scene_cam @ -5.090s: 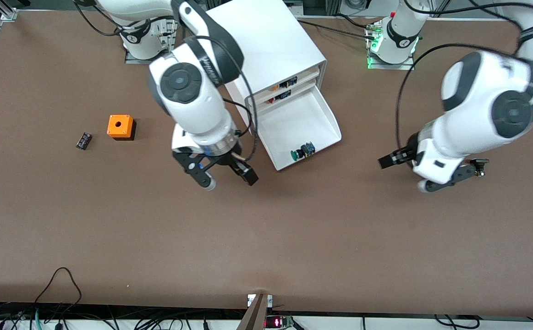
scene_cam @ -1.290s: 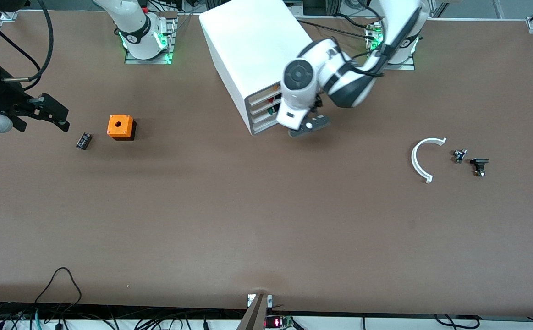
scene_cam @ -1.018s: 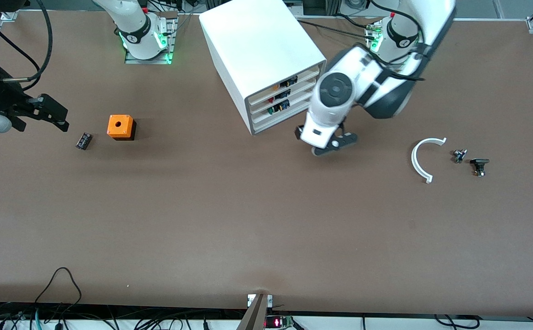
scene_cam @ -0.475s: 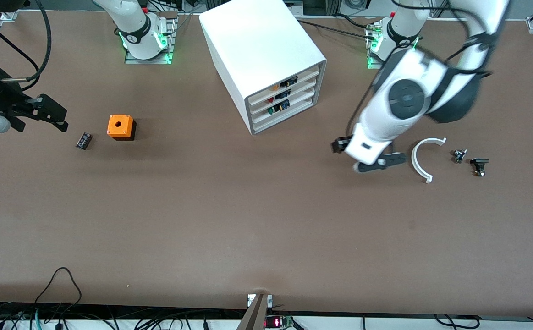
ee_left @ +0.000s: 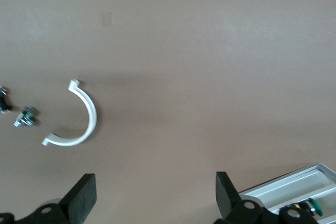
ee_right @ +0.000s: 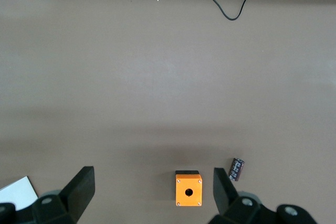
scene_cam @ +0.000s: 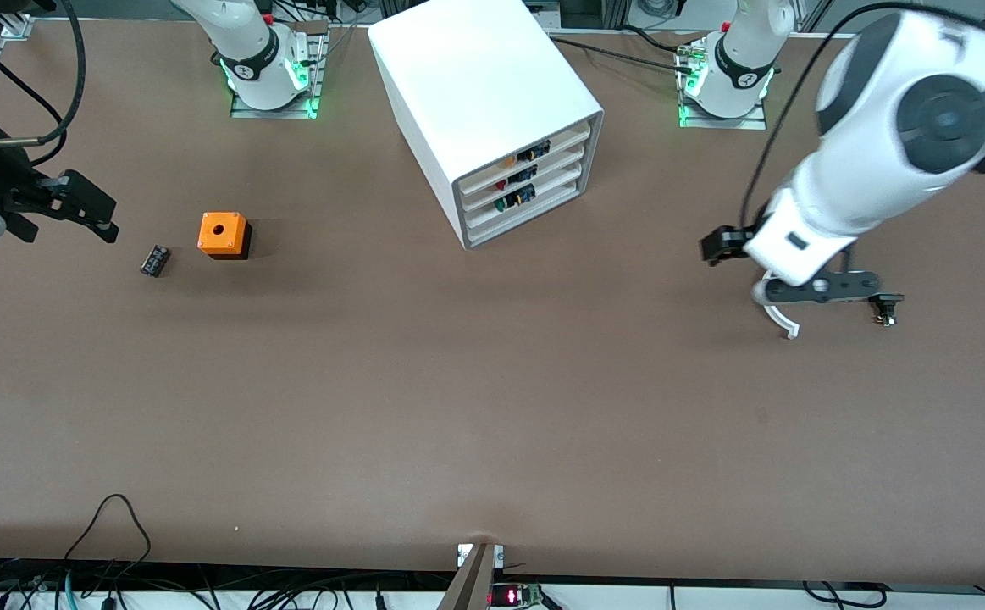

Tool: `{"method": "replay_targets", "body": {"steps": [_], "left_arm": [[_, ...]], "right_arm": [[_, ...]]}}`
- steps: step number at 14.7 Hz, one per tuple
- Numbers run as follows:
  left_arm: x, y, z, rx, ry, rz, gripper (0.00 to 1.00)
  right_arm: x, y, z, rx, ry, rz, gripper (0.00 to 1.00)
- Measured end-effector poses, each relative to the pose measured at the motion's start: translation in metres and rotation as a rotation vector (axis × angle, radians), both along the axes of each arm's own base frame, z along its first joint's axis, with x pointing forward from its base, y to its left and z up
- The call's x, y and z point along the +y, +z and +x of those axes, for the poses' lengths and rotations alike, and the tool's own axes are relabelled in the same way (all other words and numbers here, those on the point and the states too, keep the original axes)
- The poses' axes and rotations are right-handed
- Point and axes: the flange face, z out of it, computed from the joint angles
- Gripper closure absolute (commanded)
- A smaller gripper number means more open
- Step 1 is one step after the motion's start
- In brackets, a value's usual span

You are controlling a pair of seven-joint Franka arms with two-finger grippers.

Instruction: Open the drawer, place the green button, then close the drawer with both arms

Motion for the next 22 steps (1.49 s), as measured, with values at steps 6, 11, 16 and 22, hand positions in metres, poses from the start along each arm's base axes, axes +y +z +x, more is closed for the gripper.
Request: {"method": "replay_targets", "body": {"steps": [6, 11, 16, 22], "left_arm": [[0.100, 0.054, -0.023, -0.065, -0.175, -0.011, 0.00], [0.146, 0.060, -0.030, -0.163, -0.209, -0.007, 0.00], [0.141, 0.053, -0.034, -0.131, -0.185, -0.009, 0.00], [0.139, 0.054, -0.034, -0.132, -0.181, -0.009, 0.00]], "right_arm": [[-0.001, 0.001, 0.000, -0.003, -0.001, 0.000, 0.00], [-0.002, 0.003, 0.000, -0.005, -0.004, 0.001, 0.00], [-0.003, 0.003, 0.000, -0.005, -0.006, 0.001, 0.00], [-0.004, 0.003, 0.001, -0.005, -0.006, 0.001, 0.00]]}}
